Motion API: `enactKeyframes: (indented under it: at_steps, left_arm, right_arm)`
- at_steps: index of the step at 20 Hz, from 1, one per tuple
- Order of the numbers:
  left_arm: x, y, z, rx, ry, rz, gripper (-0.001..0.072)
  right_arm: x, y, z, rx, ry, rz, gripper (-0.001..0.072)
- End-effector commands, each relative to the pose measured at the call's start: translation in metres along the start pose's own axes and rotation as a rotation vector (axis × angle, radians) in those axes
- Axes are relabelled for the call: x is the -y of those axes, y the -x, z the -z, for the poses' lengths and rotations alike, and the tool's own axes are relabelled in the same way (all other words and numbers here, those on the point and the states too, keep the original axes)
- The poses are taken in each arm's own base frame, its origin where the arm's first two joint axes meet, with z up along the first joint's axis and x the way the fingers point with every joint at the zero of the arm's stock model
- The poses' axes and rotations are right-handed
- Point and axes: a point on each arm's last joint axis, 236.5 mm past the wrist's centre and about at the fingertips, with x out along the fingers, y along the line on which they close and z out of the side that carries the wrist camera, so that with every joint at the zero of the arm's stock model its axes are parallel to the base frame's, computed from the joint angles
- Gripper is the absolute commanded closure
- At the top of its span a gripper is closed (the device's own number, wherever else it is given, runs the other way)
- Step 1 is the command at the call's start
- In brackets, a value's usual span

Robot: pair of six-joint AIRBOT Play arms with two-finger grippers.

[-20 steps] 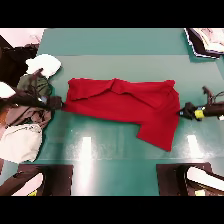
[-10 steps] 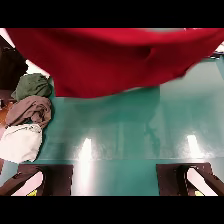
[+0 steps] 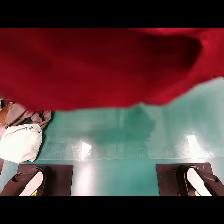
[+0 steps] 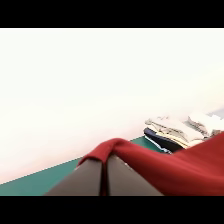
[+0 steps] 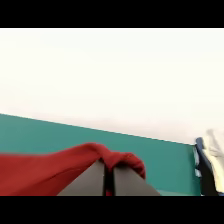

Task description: Fold the shirts.

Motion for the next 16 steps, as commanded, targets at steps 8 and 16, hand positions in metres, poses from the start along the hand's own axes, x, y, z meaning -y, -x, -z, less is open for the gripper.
enactKeyframes:
  at_steps: [8, 16]
  left_arm:
    - [-0.114, -0.085, 0.341, -0.844, 0.51, -0.074, 0.0685]
    - [-0.186, -0.168, 0.519, -0.911, 0.57, -0.166, 0.0684]
  right_arm:
    - [0.071, -0.125, 0.265, -0.959, -0.294, -0.007, 0.0697]
    - [0.077, -0.261, 0.415, -1.021, -0.397, -0.01, 0.0697]
